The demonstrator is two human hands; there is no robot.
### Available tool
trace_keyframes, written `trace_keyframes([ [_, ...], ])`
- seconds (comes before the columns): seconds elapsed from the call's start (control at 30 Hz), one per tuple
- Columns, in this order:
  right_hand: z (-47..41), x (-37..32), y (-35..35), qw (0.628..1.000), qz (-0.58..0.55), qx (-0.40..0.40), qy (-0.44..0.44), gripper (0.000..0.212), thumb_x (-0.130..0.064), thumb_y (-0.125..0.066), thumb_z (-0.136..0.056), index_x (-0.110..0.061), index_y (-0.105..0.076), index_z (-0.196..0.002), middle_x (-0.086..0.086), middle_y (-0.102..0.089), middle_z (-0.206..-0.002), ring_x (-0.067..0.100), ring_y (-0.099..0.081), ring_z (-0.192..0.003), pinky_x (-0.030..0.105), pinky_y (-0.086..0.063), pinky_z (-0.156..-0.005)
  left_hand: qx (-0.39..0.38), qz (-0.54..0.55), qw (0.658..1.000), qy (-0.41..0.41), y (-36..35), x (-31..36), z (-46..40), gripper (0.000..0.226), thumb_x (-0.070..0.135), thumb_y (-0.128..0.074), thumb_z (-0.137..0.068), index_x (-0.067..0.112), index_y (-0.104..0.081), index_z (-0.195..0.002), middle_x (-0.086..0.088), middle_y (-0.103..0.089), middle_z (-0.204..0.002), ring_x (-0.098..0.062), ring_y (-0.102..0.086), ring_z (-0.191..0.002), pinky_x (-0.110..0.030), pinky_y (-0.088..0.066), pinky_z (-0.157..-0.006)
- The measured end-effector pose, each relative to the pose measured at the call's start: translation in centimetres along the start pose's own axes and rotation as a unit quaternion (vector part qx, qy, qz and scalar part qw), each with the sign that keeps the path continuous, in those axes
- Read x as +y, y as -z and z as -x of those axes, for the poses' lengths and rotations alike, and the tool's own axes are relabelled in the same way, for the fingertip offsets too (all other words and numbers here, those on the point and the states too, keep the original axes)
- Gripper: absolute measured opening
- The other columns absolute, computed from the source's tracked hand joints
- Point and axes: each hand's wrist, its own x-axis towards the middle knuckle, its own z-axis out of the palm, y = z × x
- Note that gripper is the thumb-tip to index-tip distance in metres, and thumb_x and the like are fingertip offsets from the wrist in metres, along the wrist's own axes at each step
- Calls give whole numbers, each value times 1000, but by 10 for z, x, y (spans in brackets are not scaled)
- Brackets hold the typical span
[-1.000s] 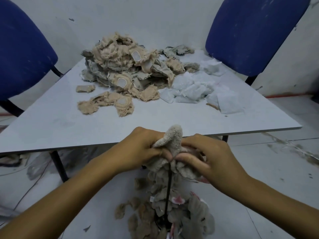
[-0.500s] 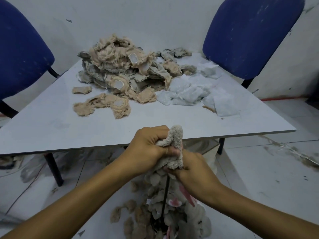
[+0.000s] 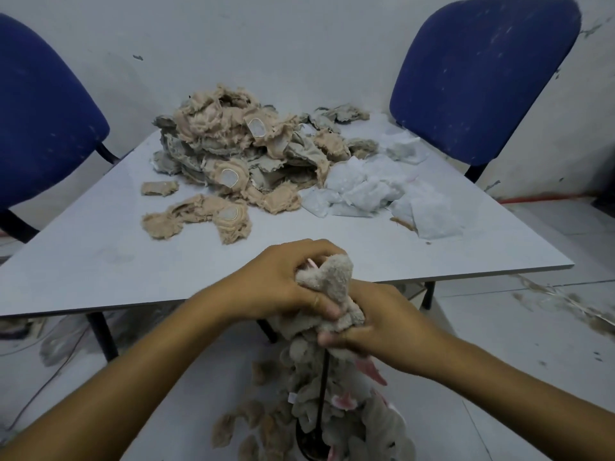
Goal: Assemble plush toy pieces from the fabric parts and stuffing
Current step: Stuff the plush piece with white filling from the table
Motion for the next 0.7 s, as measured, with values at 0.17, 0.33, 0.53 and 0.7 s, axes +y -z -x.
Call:
trace_keyframes([
  [0.17,6,-20,15,987,10,136,91,46,-72,-54,-80,-35,-66,-104,-16,-67,-92,2,-62,-84,26,-53,-70,40,35,998,-32,25,10,10,41,11,-88,-65,23,-66,-98,-1,-66,-89,-11,-63,-80,-25,-51,-69],
  [0.33,-1,-8,34,947,19,228,225,13,-27,-72,-87,-16,-67,-92,-11,-61,-84,2,-56,-75,16,-43,-67,85,70,988,-110,12,27,6,36,17,-86,-66,15,-72,-99,6,-72,-96,-8,-69,-94,-22,-54,-81],
  [0.53,-6,13,38,986,80,-3,144,13,-36,-75,-88,-26,-69,-95,-28,-59,-85,-11,-56,-83,12,-41,-70,42,-25,998,-49,0,12,9,21,20,-85,-74,15,-77,-93,7,-70,-88,-11,-66,-85,-34,-52,-76],
  [0.7,-4,3,33,972,79,106,192,25,-53,-55,-93,-38,-42,-77,-23,-49,-66,-1,-49,-66,15,-34,-59,96,-14,989,-111,-1,13,8,17,26,-85,-68,21,-78,-82,12,-67,-77,-7,-62,-73,-26,-48,-66],
])
